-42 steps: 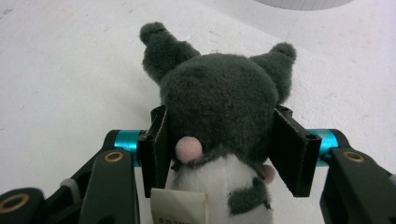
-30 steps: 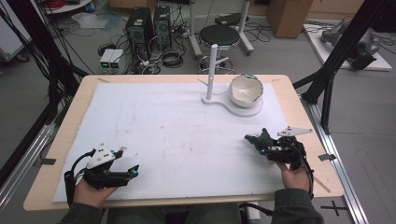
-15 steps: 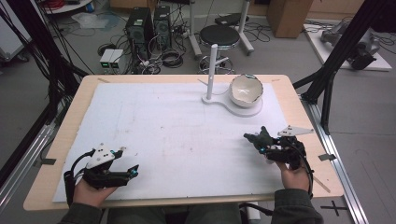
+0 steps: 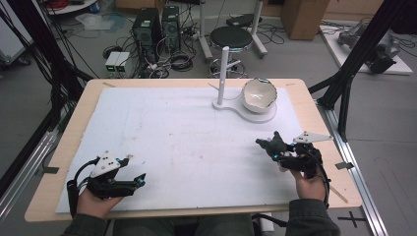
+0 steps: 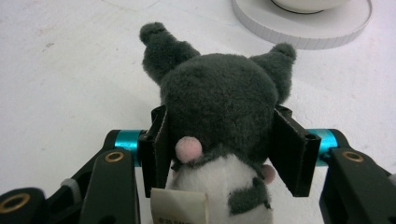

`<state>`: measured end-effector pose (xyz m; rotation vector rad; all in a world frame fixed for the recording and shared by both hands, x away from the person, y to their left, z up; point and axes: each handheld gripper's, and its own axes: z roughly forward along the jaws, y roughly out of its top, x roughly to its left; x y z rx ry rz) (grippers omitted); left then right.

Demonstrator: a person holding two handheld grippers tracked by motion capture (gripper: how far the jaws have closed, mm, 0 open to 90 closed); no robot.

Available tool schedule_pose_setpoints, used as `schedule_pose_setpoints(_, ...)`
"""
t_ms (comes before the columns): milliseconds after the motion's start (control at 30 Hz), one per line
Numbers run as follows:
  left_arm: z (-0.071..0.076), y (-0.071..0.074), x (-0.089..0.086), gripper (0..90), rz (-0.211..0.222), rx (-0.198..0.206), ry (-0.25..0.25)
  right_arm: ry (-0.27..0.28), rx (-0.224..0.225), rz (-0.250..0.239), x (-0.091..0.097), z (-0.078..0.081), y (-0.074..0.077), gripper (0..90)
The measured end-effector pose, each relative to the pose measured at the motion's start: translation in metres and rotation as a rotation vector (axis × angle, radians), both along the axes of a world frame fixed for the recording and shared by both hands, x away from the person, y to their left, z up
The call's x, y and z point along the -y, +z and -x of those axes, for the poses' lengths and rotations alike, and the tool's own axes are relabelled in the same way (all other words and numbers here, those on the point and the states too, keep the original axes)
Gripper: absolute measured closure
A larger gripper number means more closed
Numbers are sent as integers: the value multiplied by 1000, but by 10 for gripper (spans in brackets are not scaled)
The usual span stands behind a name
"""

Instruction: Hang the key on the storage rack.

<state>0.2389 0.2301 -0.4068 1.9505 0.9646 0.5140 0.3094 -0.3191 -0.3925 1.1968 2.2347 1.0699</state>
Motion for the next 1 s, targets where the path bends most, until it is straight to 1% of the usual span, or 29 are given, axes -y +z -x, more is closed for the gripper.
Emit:
schedule_pose_setpoints(533, 0, 0, 0, 212, -1, -1, -2, 16, 12, -6, -4, -1, 7, 449)
schedule_pose_setpoints(567, 0, 0, 0, 212, -1, 0, 1, 15, 6, -18, -5, -1, 9, 449)
schedule_pose_setpoints(600, 0, 0, 0, 211, 0, 0, -1, 22, 16, -19, -4, -2, 9, 449)
schedule_pose_setpoints(667, 0, 0, 0, 212, 4, 0, 3, 23, 11, -29, -5, -2, 11, 449)
schedule_pose_setpoints(767, 1, 0, 0, 212, 0, 0, -1, 34, 19, -43, -8, -4, 15, 449)
schedule_pose_setpoints(867, 1, 0, 0, 212, -3, 1, -4, 38, 20, -46, -9, -5, 16, 449)
schedule_pose_setpoints(933, 1, -1, 1, 212, 3, 0, -1, 46, 12, -58, -11, -7, 17, 449)
schedule_pose_setpoints(1000, 1, -1, 1, 211, 4, 1, -1, 55, 10, -60, -12, -8, 18, 449)
